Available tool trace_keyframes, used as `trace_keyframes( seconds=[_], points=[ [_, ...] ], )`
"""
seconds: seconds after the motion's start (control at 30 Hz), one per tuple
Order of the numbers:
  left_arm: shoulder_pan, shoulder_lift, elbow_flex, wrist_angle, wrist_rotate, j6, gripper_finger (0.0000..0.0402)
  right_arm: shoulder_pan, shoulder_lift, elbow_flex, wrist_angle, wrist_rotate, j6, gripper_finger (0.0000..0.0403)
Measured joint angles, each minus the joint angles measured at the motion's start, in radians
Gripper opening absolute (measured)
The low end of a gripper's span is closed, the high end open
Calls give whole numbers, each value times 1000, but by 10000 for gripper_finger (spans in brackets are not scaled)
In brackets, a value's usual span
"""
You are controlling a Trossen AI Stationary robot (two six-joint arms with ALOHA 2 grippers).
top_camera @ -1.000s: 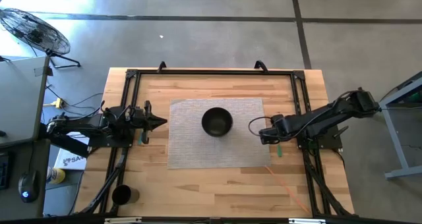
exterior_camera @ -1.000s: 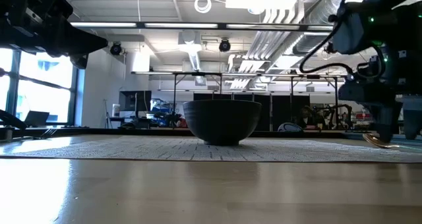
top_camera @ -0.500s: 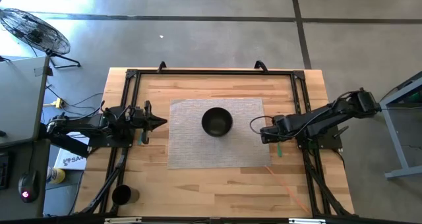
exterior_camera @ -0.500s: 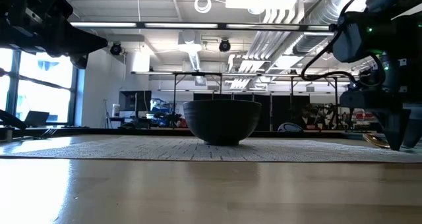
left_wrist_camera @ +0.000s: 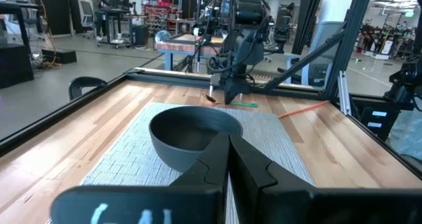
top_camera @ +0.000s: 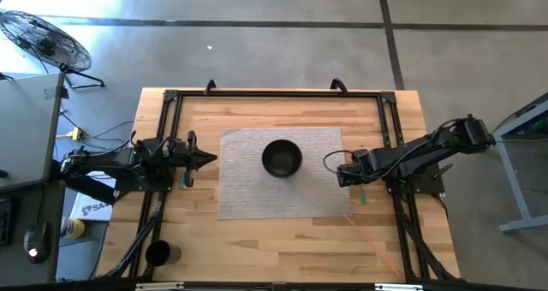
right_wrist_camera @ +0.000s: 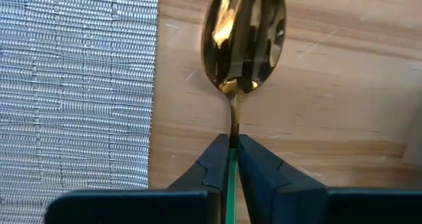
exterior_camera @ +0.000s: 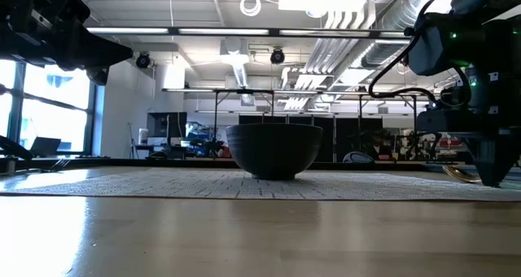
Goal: Pick & Place Utensil
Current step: Put the gold spoon into the black bowl
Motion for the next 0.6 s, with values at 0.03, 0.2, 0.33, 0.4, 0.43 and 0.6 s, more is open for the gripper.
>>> trace_keyframes(
  seconds=[0.03,0.2,0.33,0.4,0.43,0.6],
  points=[
    [0,0,0,0,0,0,8,0,0,0,0,2,0,19],
    [0,0,0,0,0,0,8,1,1,0,-1,16,0,11],
    [0,0,0,0,-3,0,8,1,1,0,0,20,0,15],
    [0,0,0,0,-3,0,8,1,1,-1,0,24,0,17],
    [0,0,0,0,-3,0,8,1,1,-1,0,26,0,17],
    [0,0,0,0,-3,0,8,12,1,0,-10,34,-29,6]
  ],
)
